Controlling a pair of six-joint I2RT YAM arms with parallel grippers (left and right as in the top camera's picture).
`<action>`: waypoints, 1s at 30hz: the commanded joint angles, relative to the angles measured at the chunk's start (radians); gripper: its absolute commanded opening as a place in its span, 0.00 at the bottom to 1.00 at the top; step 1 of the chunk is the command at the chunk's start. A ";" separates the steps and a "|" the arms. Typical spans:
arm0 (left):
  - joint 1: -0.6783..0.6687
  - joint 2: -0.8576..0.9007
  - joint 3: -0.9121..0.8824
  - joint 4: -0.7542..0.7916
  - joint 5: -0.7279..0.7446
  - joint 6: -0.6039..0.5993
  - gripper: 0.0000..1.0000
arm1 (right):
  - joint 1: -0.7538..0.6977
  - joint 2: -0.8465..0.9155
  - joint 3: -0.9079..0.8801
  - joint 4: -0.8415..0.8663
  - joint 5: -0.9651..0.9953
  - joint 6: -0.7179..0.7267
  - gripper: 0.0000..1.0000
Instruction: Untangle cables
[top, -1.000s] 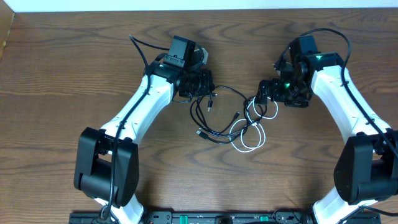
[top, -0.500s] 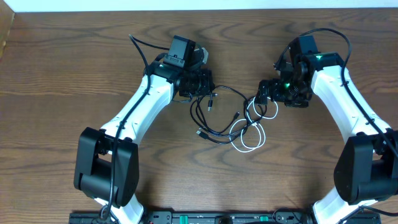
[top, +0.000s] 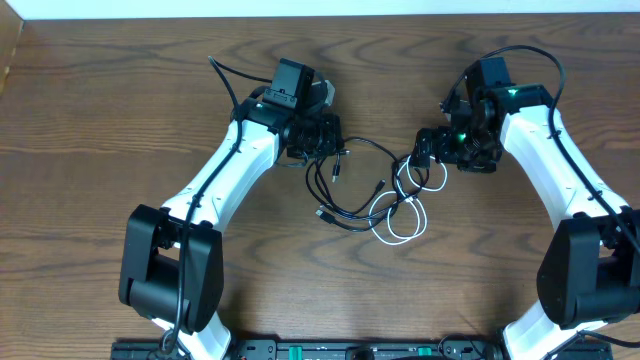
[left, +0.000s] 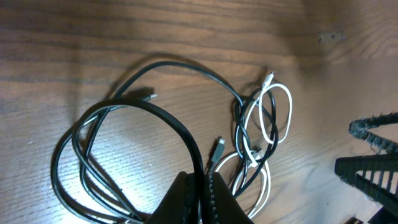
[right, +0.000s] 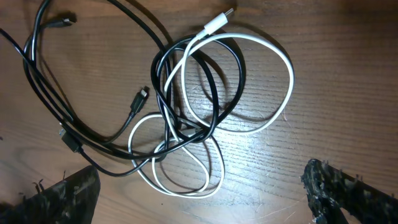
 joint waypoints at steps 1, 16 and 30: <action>0.002 -0.013 0.002 -0.006 -0.005 0.032 0.07 | 0.009 0.006 0.003 0.000 -0.010 -0.003 0.99; -0.074 0.018 0.003 0.055 0.054 0.042 0.08 | -0.001 0.006 0.003 0.123 -0.088 -0.003 0.85; 0.065 -0.313 0.176 0.038 0.110 0.018 0.08 | -0.095 0.006 0.003 0.076 -0.285 -0.116 0.51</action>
